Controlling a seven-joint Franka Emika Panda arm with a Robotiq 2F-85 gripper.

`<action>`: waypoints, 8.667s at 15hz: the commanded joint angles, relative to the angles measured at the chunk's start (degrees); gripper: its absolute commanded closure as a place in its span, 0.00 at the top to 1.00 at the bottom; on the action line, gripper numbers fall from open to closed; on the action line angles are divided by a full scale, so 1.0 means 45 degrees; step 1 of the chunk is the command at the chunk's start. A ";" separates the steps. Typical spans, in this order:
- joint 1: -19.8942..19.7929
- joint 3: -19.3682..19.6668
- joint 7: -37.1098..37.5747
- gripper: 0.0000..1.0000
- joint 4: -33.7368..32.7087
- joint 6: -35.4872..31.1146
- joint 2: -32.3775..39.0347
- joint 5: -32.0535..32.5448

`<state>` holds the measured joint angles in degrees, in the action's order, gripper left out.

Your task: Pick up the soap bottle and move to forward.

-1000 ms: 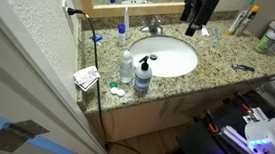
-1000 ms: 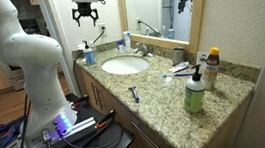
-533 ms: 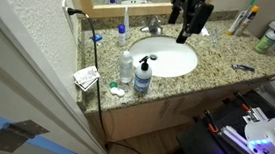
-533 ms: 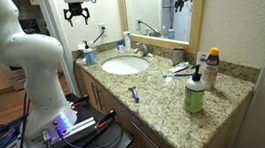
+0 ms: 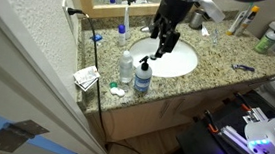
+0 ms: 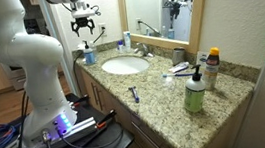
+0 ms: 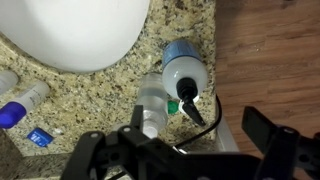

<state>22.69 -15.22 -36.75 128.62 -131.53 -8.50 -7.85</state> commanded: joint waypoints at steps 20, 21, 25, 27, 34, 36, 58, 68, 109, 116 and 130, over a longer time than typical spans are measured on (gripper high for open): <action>-0.0032 -0.0501 -0.0118 1.00 0.0306 -0.1397 0.1144 -0.0492; -0.0034 -0.0518 -0.0104 1.00 0.0317 -0.1469 0.1152 -0.0508; -0.0069 -0.0558 0.0248 1.00 0.0194 -0.1333 0.1074 -0.0194; -0.0069 -0.0558 0.0308 1.00 0.0194 -0.1333 0.1074 -0.0191; -0.0069 -0.0558 0.0318 1.00 0.0194 -0.1333 0.1074 -0.0191; -0.0069 -0.0558 0.0318 1.00 0.0194 -0.1333 0.1074 -0.0191; -0.0094 -0.0822 0.0646 0.59 0.0972 -0.3376 0.1807 0.1131; -0.0111 -0.0863 0.0813 0.08 0.0922 -0.3355 0.1874 0.1229; -0.4092 0.3089 0.6675 0.30 -0.5315 0.0516 0.2019 0.1846; -0.4319 0.3626 1.0957 0.08 -0.6231 -0.0621 0.4467 0.4064; -0.4416 0.4164 1.3292 0.08 -0.6859 -0.1662 0.6718 0.3107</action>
<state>3.58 3.38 22.11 99.61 -136.55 18.92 9.14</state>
